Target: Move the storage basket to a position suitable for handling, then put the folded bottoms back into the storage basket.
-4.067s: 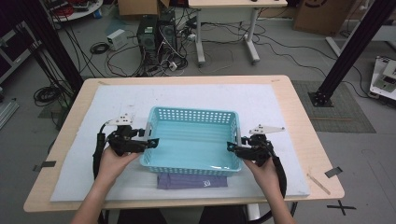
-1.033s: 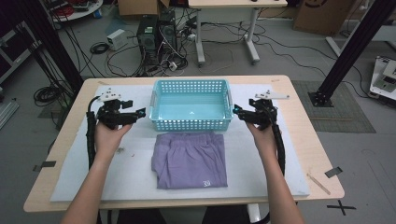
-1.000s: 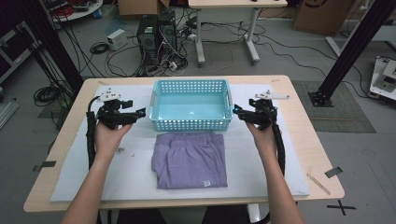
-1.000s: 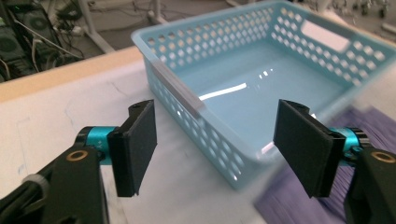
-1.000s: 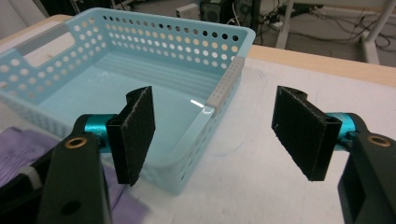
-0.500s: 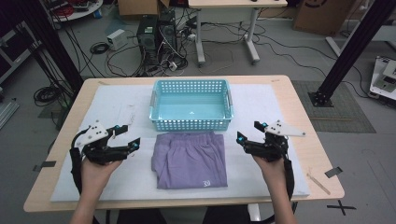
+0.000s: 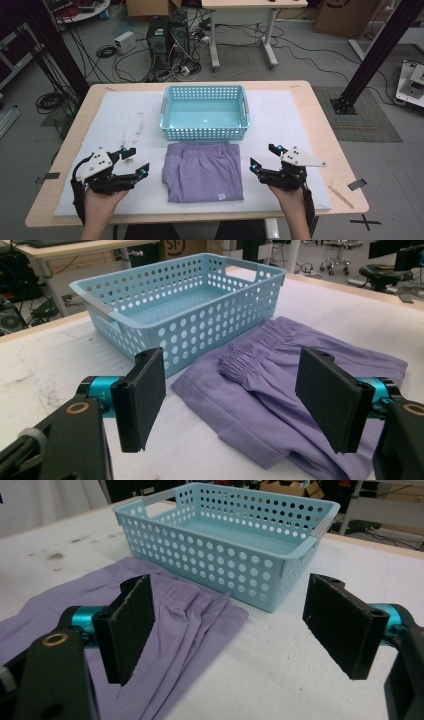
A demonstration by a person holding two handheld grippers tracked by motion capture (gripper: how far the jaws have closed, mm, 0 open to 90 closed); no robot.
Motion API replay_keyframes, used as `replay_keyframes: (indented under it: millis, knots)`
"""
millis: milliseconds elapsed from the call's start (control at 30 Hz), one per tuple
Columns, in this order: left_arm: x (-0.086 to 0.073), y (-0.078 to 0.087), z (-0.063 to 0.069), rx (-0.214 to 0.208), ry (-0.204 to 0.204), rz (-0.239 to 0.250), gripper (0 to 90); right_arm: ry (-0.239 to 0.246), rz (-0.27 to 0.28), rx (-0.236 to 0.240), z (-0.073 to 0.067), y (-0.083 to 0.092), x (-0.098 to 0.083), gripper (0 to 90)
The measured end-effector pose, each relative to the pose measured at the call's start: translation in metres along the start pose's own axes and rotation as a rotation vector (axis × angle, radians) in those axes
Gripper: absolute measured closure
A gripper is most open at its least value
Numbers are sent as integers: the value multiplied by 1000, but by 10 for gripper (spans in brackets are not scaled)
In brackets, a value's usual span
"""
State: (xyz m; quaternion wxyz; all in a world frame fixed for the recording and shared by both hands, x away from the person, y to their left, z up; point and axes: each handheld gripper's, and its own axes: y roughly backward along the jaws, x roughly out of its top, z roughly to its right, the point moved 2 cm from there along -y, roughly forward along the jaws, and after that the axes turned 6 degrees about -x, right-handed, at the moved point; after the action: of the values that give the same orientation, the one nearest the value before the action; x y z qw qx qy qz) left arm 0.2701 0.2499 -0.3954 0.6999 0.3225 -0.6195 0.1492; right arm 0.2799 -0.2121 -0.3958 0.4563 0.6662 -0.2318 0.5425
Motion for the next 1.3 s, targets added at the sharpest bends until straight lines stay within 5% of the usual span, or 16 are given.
replay_keyframes:
  millis: [600, 867, 1300]
  knots:
    - [-9, 8, 3, 2, 34, 0, 279, 40, -3, -31, -1, 8, -3, 213]
    - [-10, 6, 7, -13, 26, -5, 277, 25, 3, -30, 0, 13, -3, 210]
    - [-19, 5, 6, 19, 44, -24, 305, 8, -6, -42, 2, 12, -8, 210]
